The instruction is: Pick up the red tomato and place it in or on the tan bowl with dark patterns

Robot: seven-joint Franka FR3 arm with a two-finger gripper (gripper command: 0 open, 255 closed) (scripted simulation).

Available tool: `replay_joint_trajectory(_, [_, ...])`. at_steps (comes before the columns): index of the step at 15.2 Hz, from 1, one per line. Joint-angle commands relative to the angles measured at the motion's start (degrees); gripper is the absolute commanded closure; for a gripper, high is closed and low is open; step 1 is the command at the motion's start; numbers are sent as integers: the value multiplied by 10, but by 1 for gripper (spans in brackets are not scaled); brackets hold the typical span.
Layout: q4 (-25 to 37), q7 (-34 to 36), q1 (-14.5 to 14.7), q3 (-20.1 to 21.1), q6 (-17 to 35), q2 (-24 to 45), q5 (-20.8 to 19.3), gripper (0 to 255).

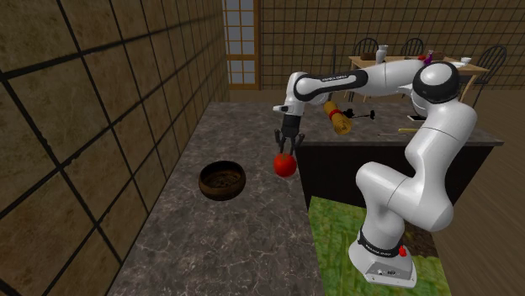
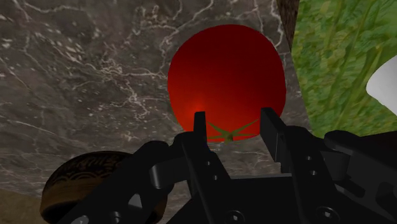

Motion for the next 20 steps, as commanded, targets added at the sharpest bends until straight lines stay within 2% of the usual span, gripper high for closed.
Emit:
replay_joint_trajectory(1, [6, 2, -4, 11, -10, 2, 5, 255])
replay_joint_trajectory(11, [51, 12, -23, 63, -73, 12, 32, 255])
replay_joint_trajectory(20, [102, 22, -29, 99, -130, 21, 54, 255])
